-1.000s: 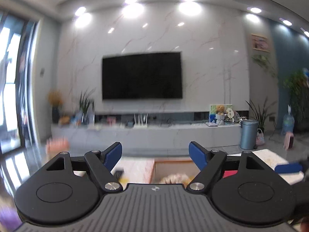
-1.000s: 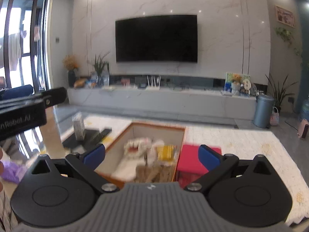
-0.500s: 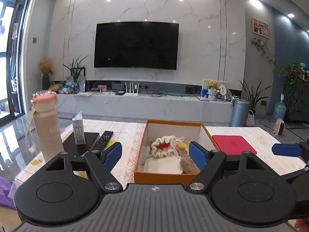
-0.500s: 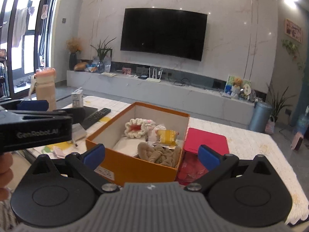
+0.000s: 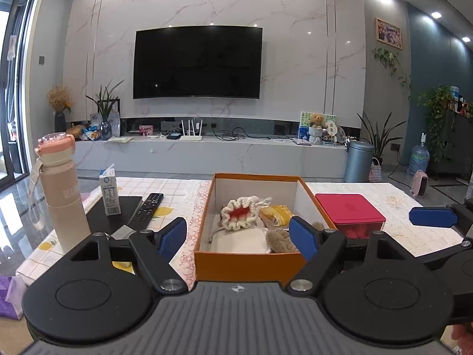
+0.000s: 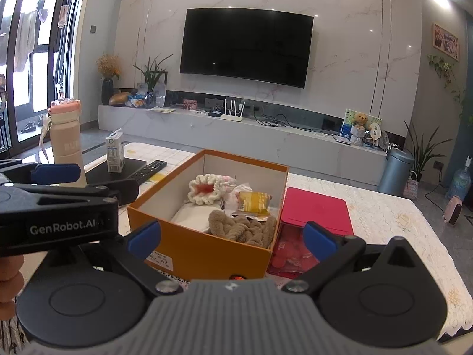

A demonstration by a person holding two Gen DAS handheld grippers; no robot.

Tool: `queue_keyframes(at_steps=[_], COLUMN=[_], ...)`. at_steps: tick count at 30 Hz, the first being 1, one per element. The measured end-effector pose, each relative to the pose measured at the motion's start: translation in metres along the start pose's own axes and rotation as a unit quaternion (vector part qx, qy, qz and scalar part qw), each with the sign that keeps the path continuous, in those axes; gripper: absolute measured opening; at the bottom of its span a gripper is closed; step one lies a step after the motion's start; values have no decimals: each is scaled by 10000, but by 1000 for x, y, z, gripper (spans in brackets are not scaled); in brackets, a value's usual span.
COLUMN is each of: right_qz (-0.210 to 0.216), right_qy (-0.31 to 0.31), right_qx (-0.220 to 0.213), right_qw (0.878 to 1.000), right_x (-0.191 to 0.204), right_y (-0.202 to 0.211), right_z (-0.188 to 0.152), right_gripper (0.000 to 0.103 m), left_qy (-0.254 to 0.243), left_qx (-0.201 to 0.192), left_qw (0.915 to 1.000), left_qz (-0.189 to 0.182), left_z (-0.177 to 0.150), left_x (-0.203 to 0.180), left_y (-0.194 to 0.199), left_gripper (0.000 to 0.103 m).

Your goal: Organize soft objects

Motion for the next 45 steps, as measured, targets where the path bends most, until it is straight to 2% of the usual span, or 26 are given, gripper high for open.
queue_keyframes(at_steps=[10, 21, 27, 45], right_qz=[-134, -94, 103, 60], right_qy=[47, -2, -292, -267], right_qx=[59, 56, 29, 68], right_qw=[9999, 9999, 9995, 9996], right_x=[-3, -4, -9, -9], right_y=[-1, -2, -2, -2], right_z=[-2, -3, -3, -6], right_gripper=[100, 100, 100, 100], left_qy=[-34, -21, 121, -18], left_qx=[83, 43, 115, 43], left_qw=[10000, 10000, 9998, 9999], left_qz=[39, -10, -130, -113], left_z=[-2, -2, 0, -1], left_x=[-1, -3, 1, -2], left_y=[-3, -1, -1, 2], left_gripper=[96, 97, 97, 97])
Point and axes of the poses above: each gripper's, at about its wrist camera, not at the fingertips, and y roughly against the way its jaws point, x to its left, z to its top, the point moved 1 cm from there along -y, roughly the way its jaws point, and after that the axes turned 12 degrees about z, right-handed, at the moved point
